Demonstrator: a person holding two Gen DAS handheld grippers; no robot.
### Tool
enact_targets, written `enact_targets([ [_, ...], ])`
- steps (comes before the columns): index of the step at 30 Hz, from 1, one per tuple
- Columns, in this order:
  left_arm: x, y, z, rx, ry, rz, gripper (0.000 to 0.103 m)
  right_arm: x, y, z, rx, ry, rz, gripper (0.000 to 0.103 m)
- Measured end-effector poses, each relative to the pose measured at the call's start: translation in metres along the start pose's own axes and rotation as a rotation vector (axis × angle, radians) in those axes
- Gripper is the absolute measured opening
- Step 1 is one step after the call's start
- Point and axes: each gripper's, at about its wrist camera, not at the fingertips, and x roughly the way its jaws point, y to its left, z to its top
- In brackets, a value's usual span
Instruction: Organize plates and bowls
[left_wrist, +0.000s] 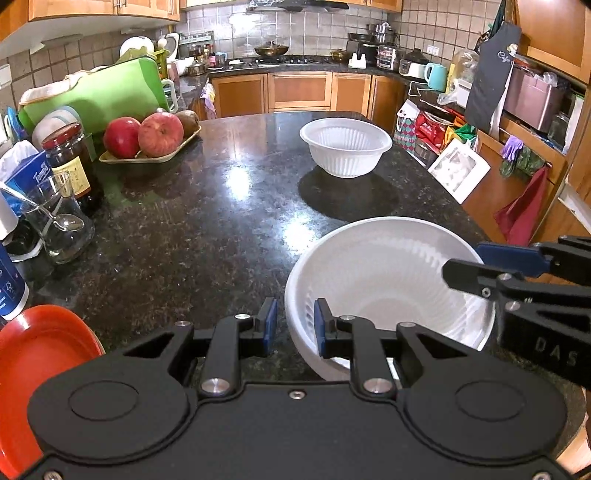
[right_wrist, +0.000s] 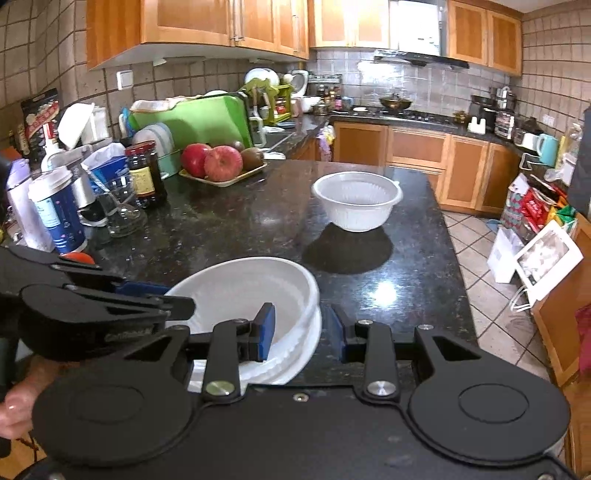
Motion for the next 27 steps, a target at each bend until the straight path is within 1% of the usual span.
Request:
enact_targets([
  [7, 0.002, 0.003, 0.002, -0.015, 0.006, -0.003, 0.029, 0.006, -0.001, -0.007, 0.006, 0.005, -0.009, 0.035],
  [14, 0.002, 0.006, 0.002, -0.027, 0.017, -0.007, 0.029, 0.011, -0.009, -0.008, 0.063, 0.011, 0.021, 0.035],
  [21, -0.006, 0.006, 0.008, -0.027, -0.014, 0.006, 0.029, 0.003, -0.009, 0.000, 0.059, -0.037, 0.025, 0.035],
  [27, -0.013, 0.009, 0.024, -0.023, -0.068, 0.024, 0.029, -0.003, -0.013, 0.012, 0.044, -0.086, 0.025, 0.035],
])
